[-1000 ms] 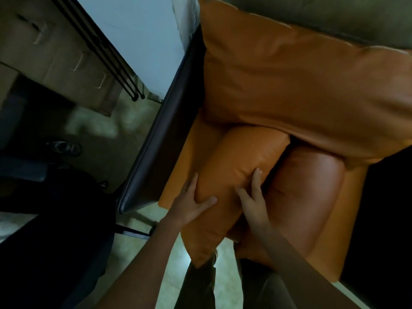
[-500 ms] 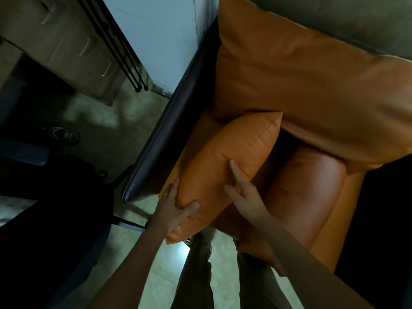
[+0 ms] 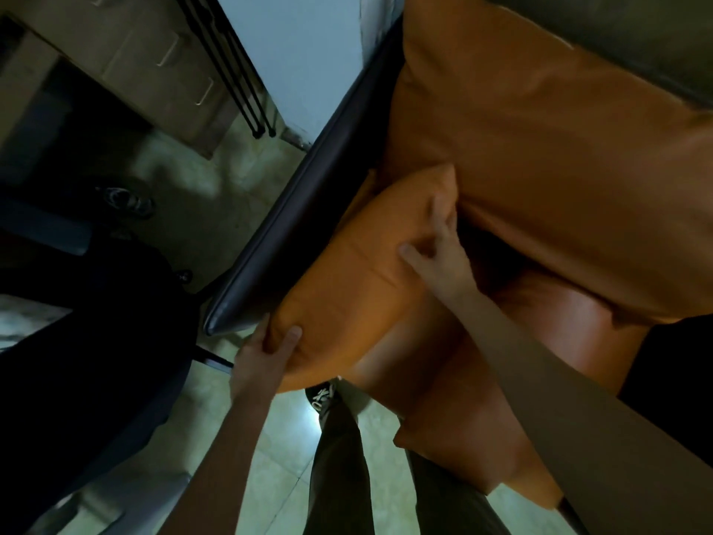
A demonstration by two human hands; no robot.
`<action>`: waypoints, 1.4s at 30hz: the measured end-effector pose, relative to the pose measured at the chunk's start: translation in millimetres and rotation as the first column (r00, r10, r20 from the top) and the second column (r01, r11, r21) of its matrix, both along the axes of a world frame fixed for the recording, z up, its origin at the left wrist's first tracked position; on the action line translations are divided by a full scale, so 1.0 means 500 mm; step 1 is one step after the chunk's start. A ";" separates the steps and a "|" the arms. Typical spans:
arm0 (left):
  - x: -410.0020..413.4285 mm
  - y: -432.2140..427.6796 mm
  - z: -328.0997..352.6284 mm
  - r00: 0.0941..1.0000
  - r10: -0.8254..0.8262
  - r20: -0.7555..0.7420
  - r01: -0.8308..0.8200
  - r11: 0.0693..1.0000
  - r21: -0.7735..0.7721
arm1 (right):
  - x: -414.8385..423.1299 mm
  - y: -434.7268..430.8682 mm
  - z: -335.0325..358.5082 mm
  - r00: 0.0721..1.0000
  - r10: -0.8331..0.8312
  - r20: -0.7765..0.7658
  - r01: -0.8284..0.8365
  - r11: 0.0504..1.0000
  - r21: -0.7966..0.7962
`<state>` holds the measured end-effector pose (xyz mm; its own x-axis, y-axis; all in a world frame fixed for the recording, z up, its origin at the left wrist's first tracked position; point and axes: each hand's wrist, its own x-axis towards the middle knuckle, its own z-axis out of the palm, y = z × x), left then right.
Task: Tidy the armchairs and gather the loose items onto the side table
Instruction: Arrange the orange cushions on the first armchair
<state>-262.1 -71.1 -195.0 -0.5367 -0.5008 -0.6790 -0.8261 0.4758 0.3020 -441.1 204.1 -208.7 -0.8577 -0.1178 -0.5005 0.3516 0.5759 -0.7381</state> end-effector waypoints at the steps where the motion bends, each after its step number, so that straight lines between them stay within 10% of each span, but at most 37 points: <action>1: 0.001 -0.010 0.003 1.000 0.002 -0.017 -0.002 1.000 -0.012 | -0.022 -0.022 0.003 0.998 0.067 -0.001 -0.067 0.997 -0.025; 8: -0.017 0.020 0.016 0.985 -0.168 0.037 0.171 0.978 -0.118 | -0.103 -0.126 0.013 0.918 0.392 0.067 -0.392 0.920 -0.013; 11: -0.034 0.054 0.009 0.958 -0.281 0.059 0.287 0.933 -0.219 | -0.071 -0.139 0.003 0.959 0.279 0.045 -0.282 0.937 0.206; 30: -0.038 0.015 -0.011 0.895 -0.429 0.126 0.445 0.881 -0.160 | 0.103 -0.253 -0.022 0.960 -0.204 0.193 0.194 0.978 0.070; 42: -0.046 0.028 -0.039 0.843 -0.528 0.102 0.537 0.818 -0.207 | 0.091 -0.206 -0.049 0.988 -0.096 0.124 0.077 0.986 0.148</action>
<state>-285.3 -57.3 -214.6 -0.7391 -0.2816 -0.6119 -0.4331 0.8944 0.1117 -395.6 101.2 -233.1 -0.7878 0.0346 -0.6150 0.4925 0.6351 -0.5951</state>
